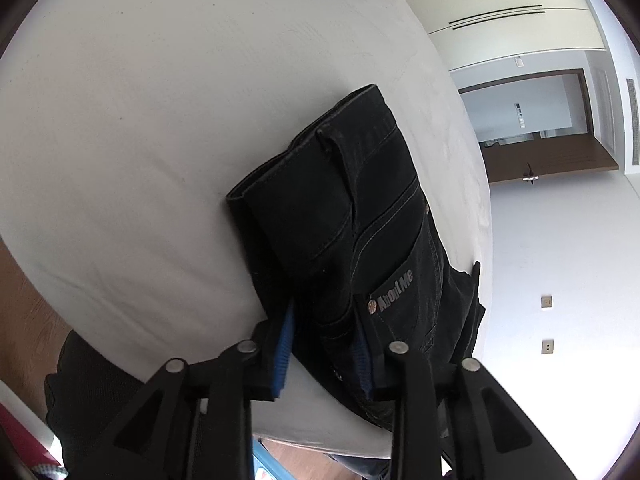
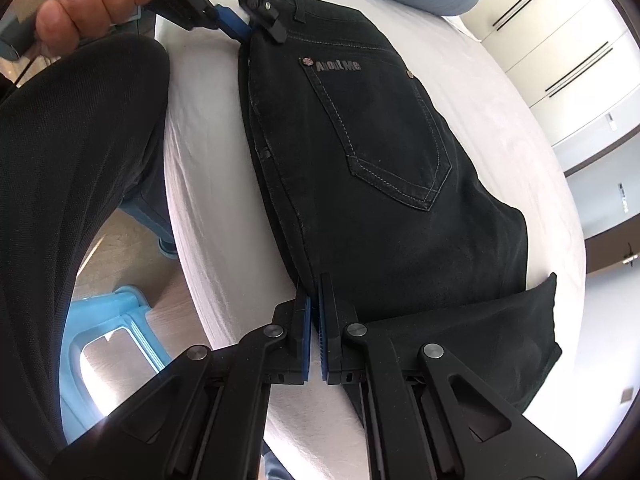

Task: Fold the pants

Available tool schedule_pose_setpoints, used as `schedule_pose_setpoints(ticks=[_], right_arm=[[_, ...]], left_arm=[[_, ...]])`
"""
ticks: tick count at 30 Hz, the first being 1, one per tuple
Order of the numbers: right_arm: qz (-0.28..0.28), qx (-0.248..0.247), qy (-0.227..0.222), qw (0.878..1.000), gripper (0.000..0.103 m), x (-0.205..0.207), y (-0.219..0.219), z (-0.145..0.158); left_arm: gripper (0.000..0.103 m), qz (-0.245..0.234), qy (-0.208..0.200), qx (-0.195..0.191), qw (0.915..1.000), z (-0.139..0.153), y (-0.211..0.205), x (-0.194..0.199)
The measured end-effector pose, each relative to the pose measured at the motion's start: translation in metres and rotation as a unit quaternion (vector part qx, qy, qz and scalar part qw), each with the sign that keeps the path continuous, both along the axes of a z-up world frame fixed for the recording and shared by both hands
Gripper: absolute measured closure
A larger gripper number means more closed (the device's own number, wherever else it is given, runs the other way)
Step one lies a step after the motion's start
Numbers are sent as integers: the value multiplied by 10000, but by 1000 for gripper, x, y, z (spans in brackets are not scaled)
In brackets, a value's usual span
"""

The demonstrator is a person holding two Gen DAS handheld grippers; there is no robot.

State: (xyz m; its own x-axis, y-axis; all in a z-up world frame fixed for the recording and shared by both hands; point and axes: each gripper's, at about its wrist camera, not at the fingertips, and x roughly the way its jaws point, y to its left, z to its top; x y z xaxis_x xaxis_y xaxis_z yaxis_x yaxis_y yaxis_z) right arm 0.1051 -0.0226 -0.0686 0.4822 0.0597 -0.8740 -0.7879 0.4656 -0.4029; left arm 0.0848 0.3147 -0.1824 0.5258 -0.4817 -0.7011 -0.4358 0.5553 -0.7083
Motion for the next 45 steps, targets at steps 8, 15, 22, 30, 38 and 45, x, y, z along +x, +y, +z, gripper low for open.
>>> schedule_pose_setpoints(ticks=[8, 15, 22, 30, 38, 45], right_arm=[[-90, 53, 36, 9999, 101, 7, 0, -7], [-265, 266, 59, 9993, 100, 8, -5, -7], [-475, 777, -35, 9958, 74, -5, -20, -1], [-1096, 2007, 125, 9734, 41, -8, -57, 46], [-3356, 3249, 440, 8831, 41, 99, -191, 101], [-4376, 4112, 551, 7977, 41, 220, -288, 122]], left_arm=[[31, 62, 3, 2331, 9724, 89, -21, -7], [49, -2121, -587, 3041, 9269, 68, -139, 53], [56, -2416, -212, 3286, 9128, 32, -151, 46], [49, -2487, -833, 3405, 9029, 84, -188, 49], [26, -3016, -537, 2987, 9038, 32, -234, 79], [39, -2932, -1432, 2232, 9185, 82, -231, 81]])
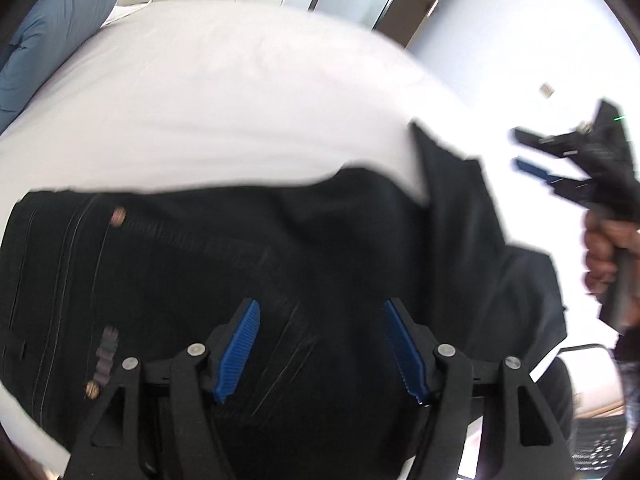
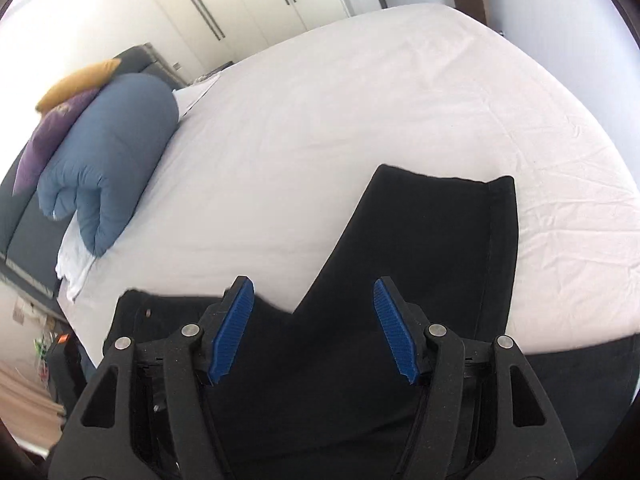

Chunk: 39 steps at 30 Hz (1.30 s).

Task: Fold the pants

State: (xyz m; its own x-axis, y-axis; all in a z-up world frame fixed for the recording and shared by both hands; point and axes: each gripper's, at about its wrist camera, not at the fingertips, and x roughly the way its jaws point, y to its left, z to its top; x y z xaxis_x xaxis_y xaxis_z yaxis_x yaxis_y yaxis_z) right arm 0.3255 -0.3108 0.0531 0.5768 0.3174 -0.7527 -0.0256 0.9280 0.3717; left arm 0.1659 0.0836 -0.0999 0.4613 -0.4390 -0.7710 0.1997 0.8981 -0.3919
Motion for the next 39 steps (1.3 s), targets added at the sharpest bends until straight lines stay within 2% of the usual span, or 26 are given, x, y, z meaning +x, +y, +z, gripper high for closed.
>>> schedule_pose_setpoints(ticks=[1, 2, 3, 6, 10, 11, 14, 17, 19, 21, 22, 23, 24, 25, 26, 27, 31, 34, 37, 39], right_arm=[[-96, 173, 48, 9998, 42, 16, -7, -4], [-229, 331, 167, 9991, 42, 34, -13, -13], [-345, 346, 268, 9984, 42, 47, -16, -19], [-528, 192, 550, 9969, 42, 89, -13, -39], [-653, -333, 993, 9924, 42, 129, -6, -61], [-655, -537, 1101, 9903, 42, 140, -1, -67], [-832, -1070, 1438, 9803, 42, 163, 12, -88], [-947, -1467, 1774, 9685, 41, 187, 21, -109], [-942, -1947, 1780, 9600, 42, 199, 29, -114], [-905, -2167, 1769, 9558, 42, 206, 35, -116], [-890, -2204, 1762, 9552, 48, 209, 36, -117], [-878, -2214, 1738, 9555, 66, 210, 37, -116], [-870, -2241, 1696, 9557, 75, 209, 37, -115], [-857, -2226, 1674, 9566, 87, 207, 35, -112], [-835, -2101, 1673, 9596, 95, 207, 30, -110], [-828, -1971, 1639, 9630, 97, 204, 29, -108], [-939, -1519, 1183, 9768, 99, 179, 10, -76], [-1130, -1035, 652, 9860, 99, 142, -15, -37], [-1461, -597, 39, 9875, 101, 84, -51, 4], [-1771, -329, -261, 9833, 101, 30, -82, 24]], left_arm=[[44, -62, 85, -433, 9990, -2, 2, 7], [61, -69, 265, -903, 9955, -9, 5, 16], [78, -1, 502, -1181, 9917, -19, 10, 28], [102, 168, 1165, -1168, 9862, -64, 12, 38], [99, 400, 1358, -1949, 9706, -87, 32, 30], [99, 408, 1378, -1976, 9697, -88, 32, 29], [99, 357, 1327, -1744, 9750, -83, 22, 29], [99, 352, 1360, -1774, 9741, -85, 18, 32], [98, 341, 1370, -1760, 9742, -82, 29, 28], [98, 322, 1337, -1660, 9765, -79, 26, 27], [98, 316, 1319, -1618, 9775, -76, 29, 26], [98, 315, 1306, -1588, 9781, -74, 27, 28], [98, 319, 1302, -1577, 9784, -72, 26, 27], [98, 329, 1304, -1574, 9783, -72, 18, 33], [98, 336, 1308, -1575, 9782, -73, 16, 34], [98, 345, 1312, -1564, 9783, -71, 14, 35], [98, 365, 1329, -1428, 9801, -69, 2, 41], [98, 362, 1343, -1252, 9823, -64, 2, 42], [99, 375, 1400, -1108, 9832, -59, -4, 44], [99, 388, 1440, -1024, 9835, -56, -8, 46]])
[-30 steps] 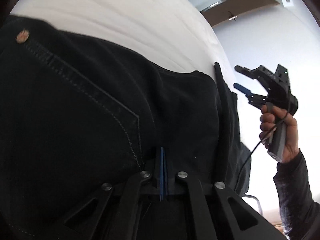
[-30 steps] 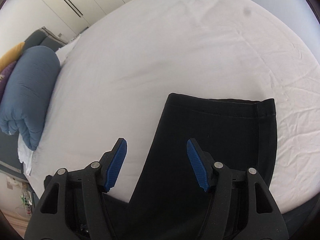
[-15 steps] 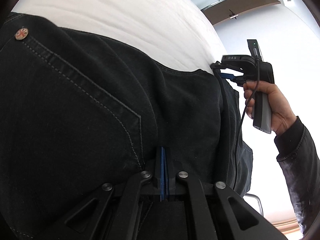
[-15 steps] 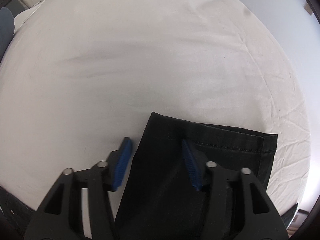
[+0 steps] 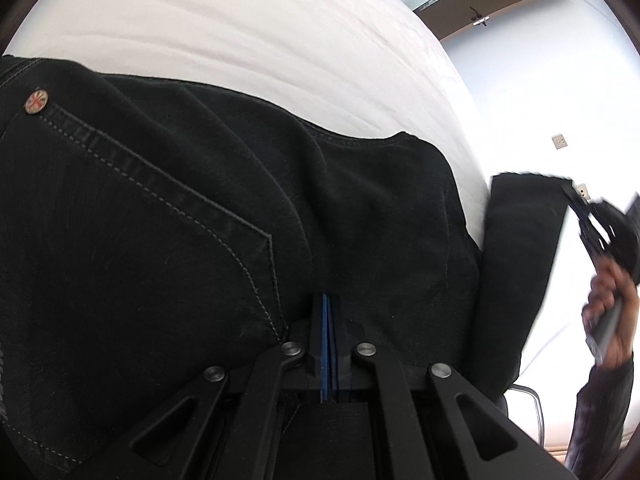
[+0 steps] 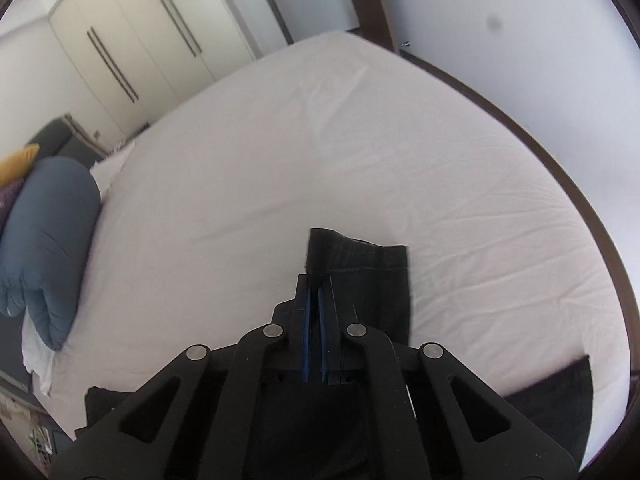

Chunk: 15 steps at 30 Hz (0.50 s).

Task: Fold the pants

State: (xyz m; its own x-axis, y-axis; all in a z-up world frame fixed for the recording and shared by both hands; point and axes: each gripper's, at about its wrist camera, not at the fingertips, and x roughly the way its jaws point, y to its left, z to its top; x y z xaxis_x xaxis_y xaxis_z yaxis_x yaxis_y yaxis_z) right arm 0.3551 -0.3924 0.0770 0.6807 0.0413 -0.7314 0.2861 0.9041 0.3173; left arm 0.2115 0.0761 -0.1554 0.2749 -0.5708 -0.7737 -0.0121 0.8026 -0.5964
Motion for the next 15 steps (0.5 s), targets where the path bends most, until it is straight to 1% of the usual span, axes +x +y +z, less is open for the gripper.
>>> schedule_pose_setpoints(ticks=[1, 2, 4, 6, 8, 10, 15], right_arm=[[-124, 93, -145, 9998, 101, -34, -12, 10], [-327, 151, -245, 9991, 101, -64, -27, 12], [-613, 375, -384, 9967, 101, -112, -43, 10], [-989, 565, -451, 9925, 101, -160, -63, 0], [-1397, 758, -404, 9865, 101, -201, -79, -20], [-1727, 916, -306, 9802, 101, -228, -93, -43], [-2268, 1350, -15, 9645, 101, -265, -108, -95]], left_arm=[[99, -4, 17, 44, 10000, 2, -2, 1], [99, 0, 36, 78, 10000, 3, -4, 2], [99, -4, 75, 165, 9998, 6, -8, 4], [99, -10, 103, 269, 9996, 9, -12, 5], [99, -7, 127, 374, 9992, 12, -16, 7], [99, -3, 141, 489, 9987, 16, -21, 7], [99, 32, 155, 747, 9971, 28, -32, 7]])
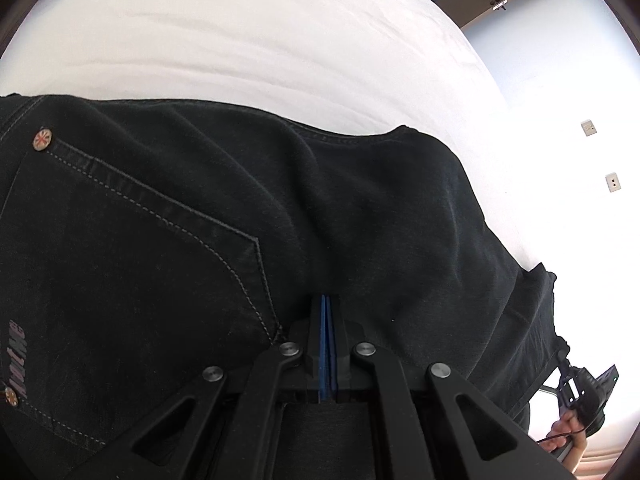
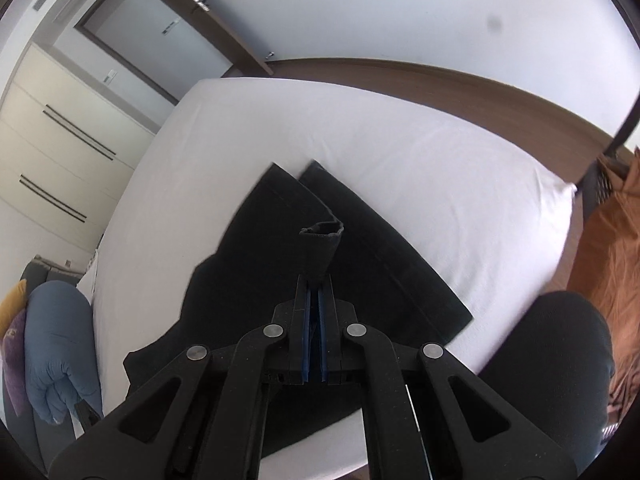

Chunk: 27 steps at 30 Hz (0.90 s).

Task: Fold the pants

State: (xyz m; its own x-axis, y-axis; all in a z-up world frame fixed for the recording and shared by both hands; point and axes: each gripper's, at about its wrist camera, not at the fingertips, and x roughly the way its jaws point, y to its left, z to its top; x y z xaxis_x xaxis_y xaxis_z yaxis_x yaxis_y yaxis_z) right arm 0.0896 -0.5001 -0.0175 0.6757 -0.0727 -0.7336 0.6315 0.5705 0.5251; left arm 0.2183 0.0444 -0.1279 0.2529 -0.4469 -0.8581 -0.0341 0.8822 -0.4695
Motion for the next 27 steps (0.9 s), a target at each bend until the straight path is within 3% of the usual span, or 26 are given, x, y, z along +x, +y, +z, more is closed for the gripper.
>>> schedule_pose_setpoints(ticks=[2, 4, 6, 12, 17, 27], right_arm=[[-184, 261, 30, 9995, 101, -20, 8, -22], [-293, 357, 37, 9989, 101, -27, 6, -32], [-332, 375, -22, 9987, 102, -34, 0, -43], [-372, 340, -66, 9987, 102, -65, 5, -35], [-416, 442, -15, 9982, 102, -58, 3, -51], [-458, 491, 91, 9977, 103, -70, 11, -59]], left_arm=[[97, 18, -9, 60, 10000, 3, -5, -1], [88, 29, -39, 0, 10000, 7, -10, -2], [65, -9, -90, -99, 9999, 9, -19, -6], [29, -190, -290, 137, 9993, 23, -54, -14], [26, -321, -464, 368, 9977, 19, -73, -18], [24, -321, -632, 246, 9972, 16, -75, -18]])
